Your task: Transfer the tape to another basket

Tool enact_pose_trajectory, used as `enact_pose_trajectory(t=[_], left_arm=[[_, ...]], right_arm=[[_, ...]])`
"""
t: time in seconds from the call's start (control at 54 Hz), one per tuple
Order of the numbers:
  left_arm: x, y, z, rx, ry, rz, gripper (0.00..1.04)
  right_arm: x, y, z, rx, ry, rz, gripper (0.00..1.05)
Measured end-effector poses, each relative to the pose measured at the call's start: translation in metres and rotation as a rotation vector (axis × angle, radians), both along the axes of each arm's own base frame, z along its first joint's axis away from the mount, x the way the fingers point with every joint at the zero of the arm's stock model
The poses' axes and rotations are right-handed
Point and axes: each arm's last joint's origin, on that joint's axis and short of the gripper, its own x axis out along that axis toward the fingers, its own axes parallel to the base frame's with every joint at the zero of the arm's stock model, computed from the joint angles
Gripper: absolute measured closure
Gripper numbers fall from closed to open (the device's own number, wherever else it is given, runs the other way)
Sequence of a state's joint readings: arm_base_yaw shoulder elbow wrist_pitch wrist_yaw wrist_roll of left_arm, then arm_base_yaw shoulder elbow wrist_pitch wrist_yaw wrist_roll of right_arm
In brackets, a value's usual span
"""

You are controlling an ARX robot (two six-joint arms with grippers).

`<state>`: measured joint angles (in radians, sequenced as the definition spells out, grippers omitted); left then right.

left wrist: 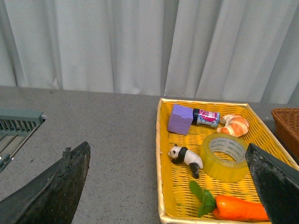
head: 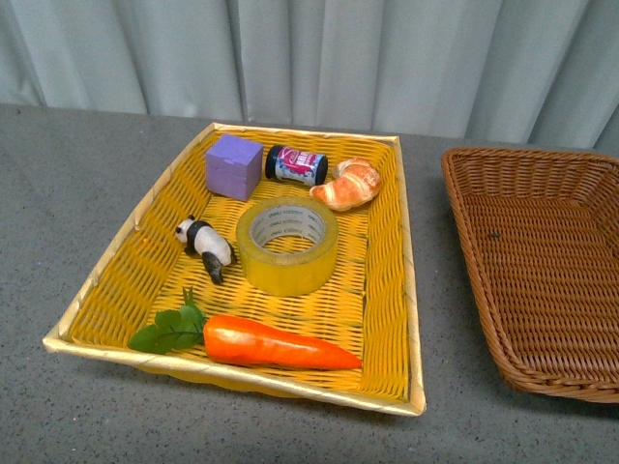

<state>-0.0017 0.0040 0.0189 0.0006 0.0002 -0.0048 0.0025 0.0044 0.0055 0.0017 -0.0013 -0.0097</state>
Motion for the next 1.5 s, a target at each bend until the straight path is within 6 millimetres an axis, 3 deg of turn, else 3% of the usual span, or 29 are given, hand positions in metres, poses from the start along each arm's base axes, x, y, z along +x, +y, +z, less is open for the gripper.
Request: enact_pose_trajectory(t=[1.5], left_arm=[[0.0000,0.0000,0.0000,0.000,0.000,0.000,0.06]], right_arm=[[0.0000,0.0000,0.0000,0.000,0.000,0.000,0.09]])
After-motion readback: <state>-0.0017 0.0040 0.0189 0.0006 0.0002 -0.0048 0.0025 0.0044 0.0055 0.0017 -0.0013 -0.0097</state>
